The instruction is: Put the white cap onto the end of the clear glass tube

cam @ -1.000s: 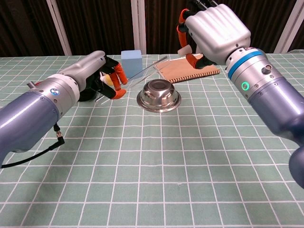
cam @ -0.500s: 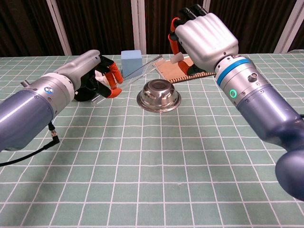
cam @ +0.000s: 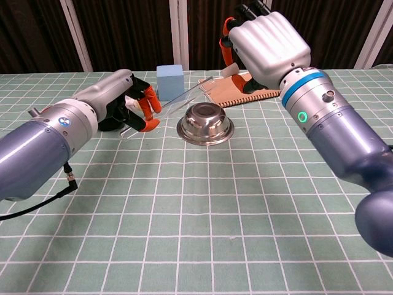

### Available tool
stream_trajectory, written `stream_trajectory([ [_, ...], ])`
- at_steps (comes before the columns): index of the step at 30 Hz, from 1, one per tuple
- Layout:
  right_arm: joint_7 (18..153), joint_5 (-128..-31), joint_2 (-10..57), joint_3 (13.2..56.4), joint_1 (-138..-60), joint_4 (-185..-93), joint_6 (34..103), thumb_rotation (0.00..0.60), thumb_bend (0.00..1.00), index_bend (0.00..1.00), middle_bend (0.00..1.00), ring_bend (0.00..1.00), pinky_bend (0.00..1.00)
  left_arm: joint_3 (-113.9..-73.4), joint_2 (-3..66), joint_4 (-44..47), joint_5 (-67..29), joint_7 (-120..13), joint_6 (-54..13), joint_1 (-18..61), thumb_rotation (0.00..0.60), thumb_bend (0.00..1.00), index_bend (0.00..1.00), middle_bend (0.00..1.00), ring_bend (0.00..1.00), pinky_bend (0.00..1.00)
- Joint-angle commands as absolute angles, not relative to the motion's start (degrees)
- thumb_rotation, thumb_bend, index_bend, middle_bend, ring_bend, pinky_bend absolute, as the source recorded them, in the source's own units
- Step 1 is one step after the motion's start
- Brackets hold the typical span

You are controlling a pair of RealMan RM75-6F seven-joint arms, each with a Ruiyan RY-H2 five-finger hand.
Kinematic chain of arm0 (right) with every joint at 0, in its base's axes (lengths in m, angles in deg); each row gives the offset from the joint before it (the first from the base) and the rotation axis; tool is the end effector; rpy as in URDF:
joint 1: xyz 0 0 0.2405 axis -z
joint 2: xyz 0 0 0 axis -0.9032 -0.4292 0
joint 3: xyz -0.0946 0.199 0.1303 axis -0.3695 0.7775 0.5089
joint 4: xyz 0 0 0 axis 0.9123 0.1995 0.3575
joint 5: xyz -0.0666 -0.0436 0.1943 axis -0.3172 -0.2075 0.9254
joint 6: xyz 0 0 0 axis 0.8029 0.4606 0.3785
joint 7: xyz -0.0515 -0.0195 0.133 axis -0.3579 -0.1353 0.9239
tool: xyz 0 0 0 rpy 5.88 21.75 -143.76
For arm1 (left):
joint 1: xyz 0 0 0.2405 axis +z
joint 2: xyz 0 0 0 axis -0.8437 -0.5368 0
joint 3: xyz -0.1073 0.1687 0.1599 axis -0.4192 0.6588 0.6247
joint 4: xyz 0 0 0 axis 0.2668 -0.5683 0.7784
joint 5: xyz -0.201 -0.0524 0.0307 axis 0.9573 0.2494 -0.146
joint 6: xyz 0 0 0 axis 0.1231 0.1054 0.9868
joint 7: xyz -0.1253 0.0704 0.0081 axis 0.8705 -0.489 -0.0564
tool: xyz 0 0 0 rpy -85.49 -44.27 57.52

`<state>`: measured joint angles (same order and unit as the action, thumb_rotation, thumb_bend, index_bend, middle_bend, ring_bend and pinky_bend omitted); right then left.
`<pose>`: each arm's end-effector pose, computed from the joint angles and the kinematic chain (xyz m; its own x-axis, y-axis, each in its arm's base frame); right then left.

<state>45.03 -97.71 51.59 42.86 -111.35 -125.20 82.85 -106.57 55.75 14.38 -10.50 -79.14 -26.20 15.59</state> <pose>-0.0739 -0.3625 -0.0348 0.5586 0.4120 0.7198 -0.6637 -0.2985 0.6859 -0.0851 0.3333 -0.0518 0.0744 0.1684 0.9829 0.9909 -0.1236 -0.0538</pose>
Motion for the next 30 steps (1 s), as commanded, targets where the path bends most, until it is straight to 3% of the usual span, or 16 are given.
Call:
stream_trajectory([
  [1, 44.91, -97.62, 51.49, 42.76, -111.25, -125.56, 82.85, 0.600, 0.46, 0.56, 0.23, 0.05, 0.00, -106.64, 55.85, 14.47, -10.58, -79.11, -26.41, 15.53, 0.600, 0.74, 0.54, 0.56, 0.10, 0.00],
  [30, 44.29, -97.52, 51.41, 42.02, -111.19, -126.34, 82.58, 0.600, 0.46, 0.56, 0.23, 0.05, 0.00, -106.46, 56.47, 14.32, -10.35, -78.81, -26.58, 15.09, 0.600, 0.74, 0.54, 0.56, 0.11, 0.00],
])
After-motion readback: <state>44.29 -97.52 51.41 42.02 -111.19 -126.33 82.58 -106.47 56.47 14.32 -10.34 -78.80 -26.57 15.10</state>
